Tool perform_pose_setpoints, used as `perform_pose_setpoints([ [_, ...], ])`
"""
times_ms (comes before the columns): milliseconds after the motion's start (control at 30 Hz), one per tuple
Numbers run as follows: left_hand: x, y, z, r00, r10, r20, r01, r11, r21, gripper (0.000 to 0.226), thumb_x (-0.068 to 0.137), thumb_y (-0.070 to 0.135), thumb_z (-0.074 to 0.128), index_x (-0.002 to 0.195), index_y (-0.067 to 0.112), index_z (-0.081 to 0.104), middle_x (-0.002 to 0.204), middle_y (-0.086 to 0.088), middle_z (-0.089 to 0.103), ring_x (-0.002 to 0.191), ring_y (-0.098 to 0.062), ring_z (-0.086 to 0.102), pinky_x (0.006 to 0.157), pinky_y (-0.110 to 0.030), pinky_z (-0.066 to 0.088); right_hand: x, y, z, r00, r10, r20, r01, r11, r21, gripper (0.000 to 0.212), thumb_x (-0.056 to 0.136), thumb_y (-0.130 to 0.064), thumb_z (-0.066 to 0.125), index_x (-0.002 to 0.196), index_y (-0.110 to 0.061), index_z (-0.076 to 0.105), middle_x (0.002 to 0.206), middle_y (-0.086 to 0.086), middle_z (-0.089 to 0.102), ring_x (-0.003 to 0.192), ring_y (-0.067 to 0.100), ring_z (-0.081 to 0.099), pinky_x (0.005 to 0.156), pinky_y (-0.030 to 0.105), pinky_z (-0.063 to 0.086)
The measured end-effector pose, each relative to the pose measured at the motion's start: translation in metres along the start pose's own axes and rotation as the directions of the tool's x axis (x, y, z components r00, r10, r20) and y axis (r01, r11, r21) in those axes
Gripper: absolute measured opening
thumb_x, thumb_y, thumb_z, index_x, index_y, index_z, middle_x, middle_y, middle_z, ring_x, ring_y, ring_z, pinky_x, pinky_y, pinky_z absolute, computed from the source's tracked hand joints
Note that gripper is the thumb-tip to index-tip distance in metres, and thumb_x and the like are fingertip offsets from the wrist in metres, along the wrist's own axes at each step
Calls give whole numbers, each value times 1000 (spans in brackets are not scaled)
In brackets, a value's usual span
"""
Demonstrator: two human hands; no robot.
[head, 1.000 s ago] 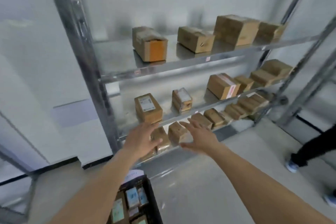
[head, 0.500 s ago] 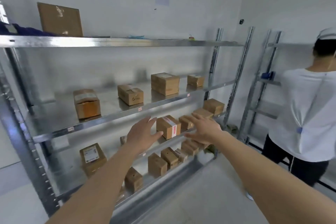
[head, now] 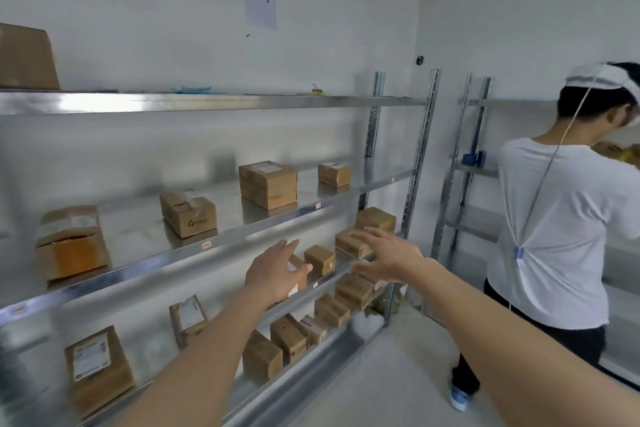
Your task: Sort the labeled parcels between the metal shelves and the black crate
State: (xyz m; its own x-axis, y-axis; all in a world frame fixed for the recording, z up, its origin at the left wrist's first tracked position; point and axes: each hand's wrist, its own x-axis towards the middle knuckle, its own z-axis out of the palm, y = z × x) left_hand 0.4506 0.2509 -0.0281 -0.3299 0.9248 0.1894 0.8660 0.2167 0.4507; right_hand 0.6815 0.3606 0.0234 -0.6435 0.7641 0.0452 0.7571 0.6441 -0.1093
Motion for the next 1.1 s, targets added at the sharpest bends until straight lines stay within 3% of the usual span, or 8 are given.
perform_pose_setpoints([
  [133, 59, -2, 27, 1000, -26, -8, 26, 999, -44, 73, 90, 68, 48, 153, 39, 27, 160, 9, 30, 142, -17, 37, 113, -47, 37, 57, 31, 6, 999, -6, 34, 7, 1000, -13, 78, 94, -63, 59, 159, -45, 20, 169, -9, 19, 151, 23, 30, 115, 51, 38],
  [267, 111, -15, 54, 997, -70, 16, 71, 996, -48, 70, 93, 61, 51, 154, 36, 27, 161, 7, 29, 145, -17, 34, 113, -40, 36, 123, 54, 17, 994, -54, 98, 56, 998, -21, 77, 95, -61, 60, 160, -44, 21, 169, -9, 19, 150, 22, 32, 113, 47, 40],
  [433, 174, -40, 75, 989, -144, 18, 145, 988, -52, 71, 93, 62, 51, 154, 36, 26, 162, 4, 27, 146, -20, 32, 114, -42, 38, 207, 69, 32, 982, -92, 164, 98, 995, -28, 80, 92, -65, 59, 159, -46, 18, 170, -9, 17, 152, 21, 28, 116, 51, 39],
  [567, 203, -62, 93, 981, -190, 34, 192, 981, -42, 72, 91, 60, 55, 153, 34, 29, 154, 6, 40, 138, -18, 43, 107, -40, 45, 261, 75, 55, 970, -134, 204, 137, 991, 0, 76, 93, -62, 60, 157, -50, 20, 169, -9, 20, 150, 23, 34, 112, 50, 44],
  [767, 240, -101, 127, 950, -308, 50, 307, 951, 27, 62, 91, 61, 53, 146, 36, 37, 146, 8, 48, 130, -16, 49, 103, -35, 47, 329, 77, 102, 928, -207, 310, 199, 978, 58, 74, 98, -51, 60, 160, -42, 20, 169, -7, 18, 150, 24, 32, 118, 46, 36],
  [900, 264, -120, 151, 909, -412, 62, 409, 911, 61, 69, 94, 62, 47, 154, 35, 24, 158, 5, 33, 143, -20, 36, 113, -38, 34, 385, 78, 145, 898, -271, 348, 256, 963, 90, 74, 96, -56, 60, 158, -46, 21, 169, -9, 19, 147, 22, 38, 114, 48, 43],
  [1100, 303, -153, 195, 791, -609, 60, 610, 792, -7, 77, 89, 72, 46, 155, 43, 17, 165, 6, 17, 148, -23, 26, 116, -44, 31, 464, 90, 200, 841, -338, 423, 320, 940, 115, 78, 93, -57, 61, 158, -44, 21, 168, -2, 21, 147, 28, 37, 117, 52, 37],
])
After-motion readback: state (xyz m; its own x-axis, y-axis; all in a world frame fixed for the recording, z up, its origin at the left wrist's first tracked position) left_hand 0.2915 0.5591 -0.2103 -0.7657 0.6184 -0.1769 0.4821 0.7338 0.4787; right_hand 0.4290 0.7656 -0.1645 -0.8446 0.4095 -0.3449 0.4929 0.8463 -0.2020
